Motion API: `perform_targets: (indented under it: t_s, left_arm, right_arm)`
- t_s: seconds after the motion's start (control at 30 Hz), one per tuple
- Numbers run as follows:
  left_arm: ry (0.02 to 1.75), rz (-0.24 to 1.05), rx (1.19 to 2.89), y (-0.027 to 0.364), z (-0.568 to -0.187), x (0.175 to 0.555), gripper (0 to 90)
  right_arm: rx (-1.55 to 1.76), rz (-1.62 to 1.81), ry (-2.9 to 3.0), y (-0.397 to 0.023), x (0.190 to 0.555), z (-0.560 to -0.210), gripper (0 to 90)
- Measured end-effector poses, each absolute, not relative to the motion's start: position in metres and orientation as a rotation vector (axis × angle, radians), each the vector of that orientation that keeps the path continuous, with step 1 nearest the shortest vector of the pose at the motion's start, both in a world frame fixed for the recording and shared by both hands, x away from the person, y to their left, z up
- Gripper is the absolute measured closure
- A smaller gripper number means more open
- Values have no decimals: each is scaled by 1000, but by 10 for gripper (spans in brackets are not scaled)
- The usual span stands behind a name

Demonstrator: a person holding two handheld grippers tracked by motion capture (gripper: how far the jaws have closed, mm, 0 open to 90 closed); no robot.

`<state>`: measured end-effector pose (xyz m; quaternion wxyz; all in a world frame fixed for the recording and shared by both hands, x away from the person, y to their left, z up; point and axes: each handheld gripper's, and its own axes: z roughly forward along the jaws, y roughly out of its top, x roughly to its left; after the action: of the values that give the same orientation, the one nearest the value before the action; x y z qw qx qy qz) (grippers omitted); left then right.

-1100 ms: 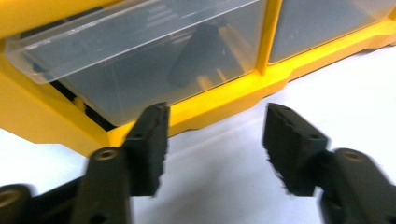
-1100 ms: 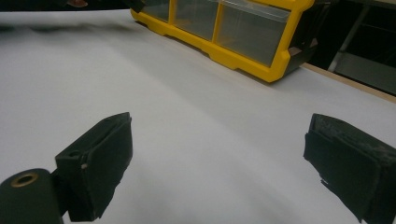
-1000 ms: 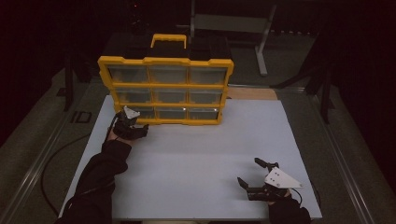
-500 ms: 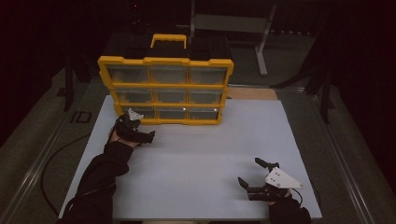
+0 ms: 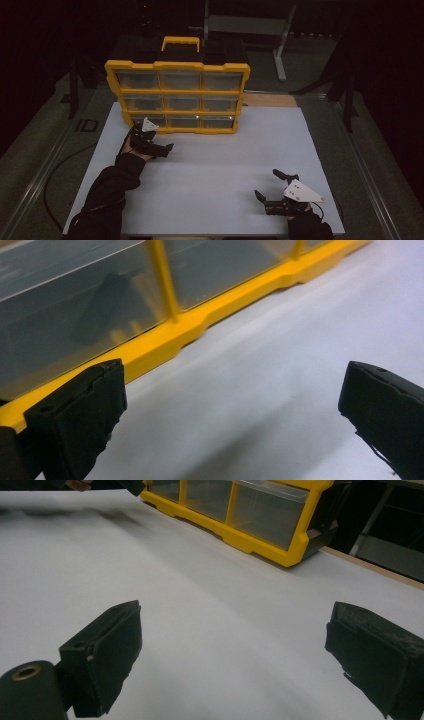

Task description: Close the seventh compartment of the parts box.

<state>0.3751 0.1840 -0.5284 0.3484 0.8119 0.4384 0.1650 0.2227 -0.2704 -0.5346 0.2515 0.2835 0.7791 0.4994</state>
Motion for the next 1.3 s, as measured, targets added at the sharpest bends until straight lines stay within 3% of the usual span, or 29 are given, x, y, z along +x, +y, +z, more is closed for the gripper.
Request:
perform_targets:
  t_s: [0.83,1.3]
  left_arm:
    - [1005,381,2121,189,-514,332,0]
    - [996,385,2104,201,-524,303,0]
  right_arm:
    - [772,1353,2121,-270,223,-534,80]
    - [770,1352,2124,-269,223,-534,80]
